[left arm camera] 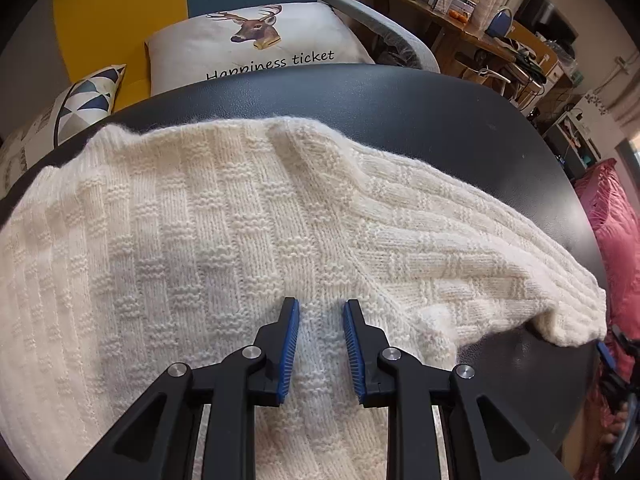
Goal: Fold clothes
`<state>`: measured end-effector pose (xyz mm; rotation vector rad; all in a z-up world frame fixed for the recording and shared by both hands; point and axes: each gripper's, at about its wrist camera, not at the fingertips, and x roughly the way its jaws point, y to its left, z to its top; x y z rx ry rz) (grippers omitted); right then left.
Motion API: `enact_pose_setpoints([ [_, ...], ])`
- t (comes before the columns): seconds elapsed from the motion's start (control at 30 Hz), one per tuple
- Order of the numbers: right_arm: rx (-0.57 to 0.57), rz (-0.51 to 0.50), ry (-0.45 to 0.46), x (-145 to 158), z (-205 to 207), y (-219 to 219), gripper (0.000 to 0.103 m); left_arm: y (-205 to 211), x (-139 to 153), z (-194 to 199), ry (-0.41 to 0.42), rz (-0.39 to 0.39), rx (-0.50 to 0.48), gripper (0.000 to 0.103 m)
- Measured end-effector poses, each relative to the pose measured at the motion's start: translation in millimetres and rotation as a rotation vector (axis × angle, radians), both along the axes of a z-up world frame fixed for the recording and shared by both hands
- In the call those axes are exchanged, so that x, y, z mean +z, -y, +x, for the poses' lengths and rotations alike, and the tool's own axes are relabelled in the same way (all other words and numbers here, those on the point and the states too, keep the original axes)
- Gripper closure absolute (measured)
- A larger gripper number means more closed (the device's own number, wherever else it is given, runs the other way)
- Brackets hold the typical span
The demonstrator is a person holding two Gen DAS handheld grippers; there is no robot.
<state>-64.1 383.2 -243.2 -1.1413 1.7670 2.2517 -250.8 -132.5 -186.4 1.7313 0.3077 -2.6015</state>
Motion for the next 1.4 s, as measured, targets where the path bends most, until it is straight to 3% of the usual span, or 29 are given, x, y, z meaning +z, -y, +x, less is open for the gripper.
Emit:
enact_pose_setpoints([
  [0.2,-0.034,0.094,-0.042,-0.3,-17.9,18.8,0.072,2.9,-0.5,1.8,-0.003,0.014,0.002,0.079],
  [0.37,-0.049,0.074,-0.010,4.9,-28.2,19.3,0.072,9.9,0.3,7.6,-0.007,0.033,0.006,0.078],
  [0.43,-0.024,0.114,0.001,10.4,-35.7,21.5,0.072,11.6,0.0,8.4,-0.009,0.041,0.009,0.078],
  [0.5,-0.015,0.140,0.009,12.8,-42.8,24.6,0.082,12.8,0.0,9.9,-0.013,0.042,0.008,0.077],
  [0.53,-0.004,0.170,0.019,13.2,-47.1,26.9,0.094,12.8,0.1,10.8,-0.014,0.041,0.005,0.077],
  [0.7,0.024,0.189,-0.022,9.9,-55.3,29.9,0.097,14.1,0.4,15.7,-0.020,0.045,0.001,0.077],
  [0.93,0.157,0.182,-0.177,50.8,-81.5,56.1,0.097,19.1,2.4,19.0,-0.013,0.074,0.018,0.077],
  [1.0,0.228,0.192,-0.227,70.5,-96.6,73.4,0.097,27.6,5.0,19.6,0.000,0.138,0.049,0.077],
  [1.1,0.391,0.246,-0.278,97.0,-121.1,120.0,0.097,44.1,21.9,28.6,-0.018,0.313,0.081,0.077],
  [1.17,0.515,0.291,-0.304,110.9,-136.3,159.3,0.097,49.2,38.2,35.7,-0.035,0.368,0.067,0.077],
  [1.37,0.816,0.369,-0.315,107.1,-156.8,278.6,0.097,64.8,67.3,52.5,-0.032,0.622,0.043,0.077],
  [1.4,0.859,0.379,-0.308,101.7,-157.1,295.4,0.097,65.8,66.6,52.9,-0.021,0.629,0.044,0.077],
])
